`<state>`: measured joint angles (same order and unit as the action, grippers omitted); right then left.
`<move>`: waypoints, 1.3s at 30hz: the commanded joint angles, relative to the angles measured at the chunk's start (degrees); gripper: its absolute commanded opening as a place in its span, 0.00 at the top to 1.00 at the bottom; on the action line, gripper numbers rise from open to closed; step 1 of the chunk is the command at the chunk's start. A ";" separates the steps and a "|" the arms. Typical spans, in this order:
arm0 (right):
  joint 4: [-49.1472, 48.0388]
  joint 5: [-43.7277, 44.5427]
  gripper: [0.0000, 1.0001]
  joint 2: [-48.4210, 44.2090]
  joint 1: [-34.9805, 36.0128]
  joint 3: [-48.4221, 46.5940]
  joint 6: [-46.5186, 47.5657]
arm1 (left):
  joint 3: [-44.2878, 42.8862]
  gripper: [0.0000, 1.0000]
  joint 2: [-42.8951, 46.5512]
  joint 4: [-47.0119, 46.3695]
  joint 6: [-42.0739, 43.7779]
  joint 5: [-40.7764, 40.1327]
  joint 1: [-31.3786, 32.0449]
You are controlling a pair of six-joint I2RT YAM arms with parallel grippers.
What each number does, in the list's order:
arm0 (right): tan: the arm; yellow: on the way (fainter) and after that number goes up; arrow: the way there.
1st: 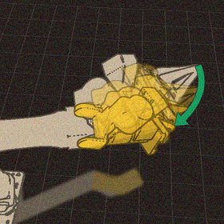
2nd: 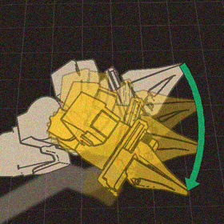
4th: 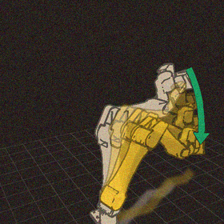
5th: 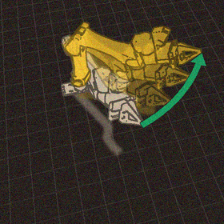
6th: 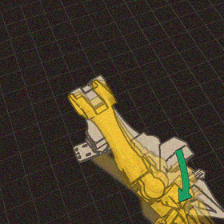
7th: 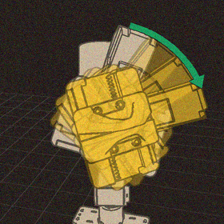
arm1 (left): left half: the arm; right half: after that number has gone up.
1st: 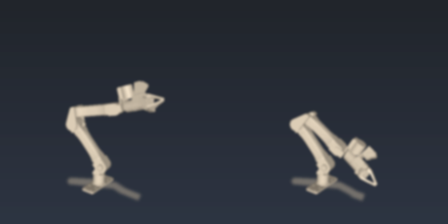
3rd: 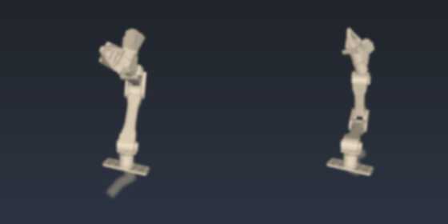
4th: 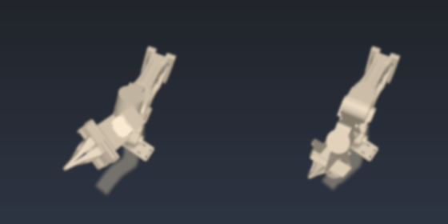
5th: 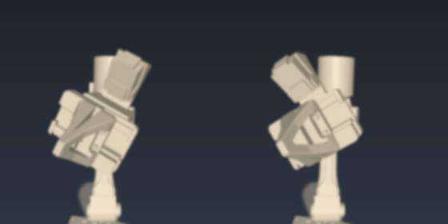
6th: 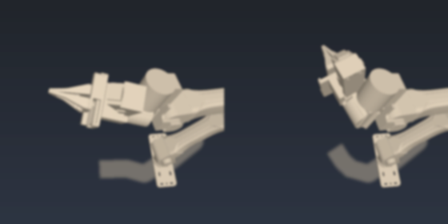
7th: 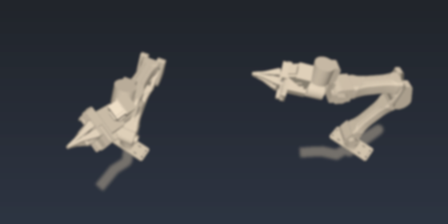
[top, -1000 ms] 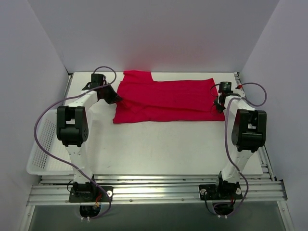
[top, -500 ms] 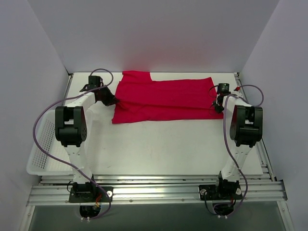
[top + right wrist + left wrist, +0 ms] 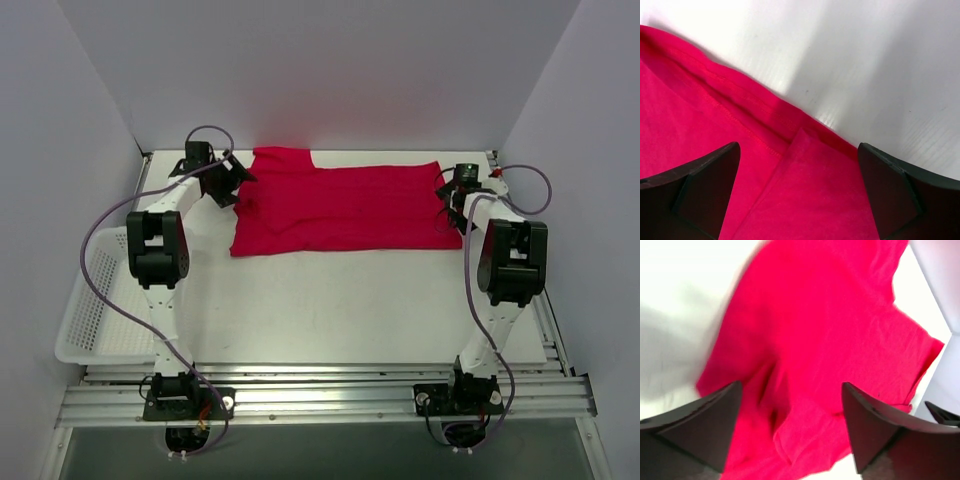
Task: Fold and stack the t-shirts
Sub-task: Fold the flattened tshirt in 1/3 of the way
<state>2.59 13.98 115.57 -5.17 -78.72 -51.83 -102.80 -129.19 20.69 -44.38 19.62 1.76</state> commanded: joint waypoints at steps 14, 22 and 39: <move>-12.61 4.14 0.65 -20.57 27.57 7.71 4.81 | -4.19 0.06 5.85 -7.32 -2.91 -2.03 -1.23; -8.30 -2.19 1.00 -1.42 38.82 -6.52 4.64 | 23.15 0.19 26.95 -13.83 -0.53 -7.92 3.50; -0.75 -2.81 0.22 17.67 48.50 -29.65 5.60 | 42.95 0.92 28.29 -22.70 -0.27 -11.62 7.56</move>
<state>-1.37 10.79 132.07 42.61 -105.01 -46.37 -60.01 -100.01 3.16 -45.60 9.13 9.54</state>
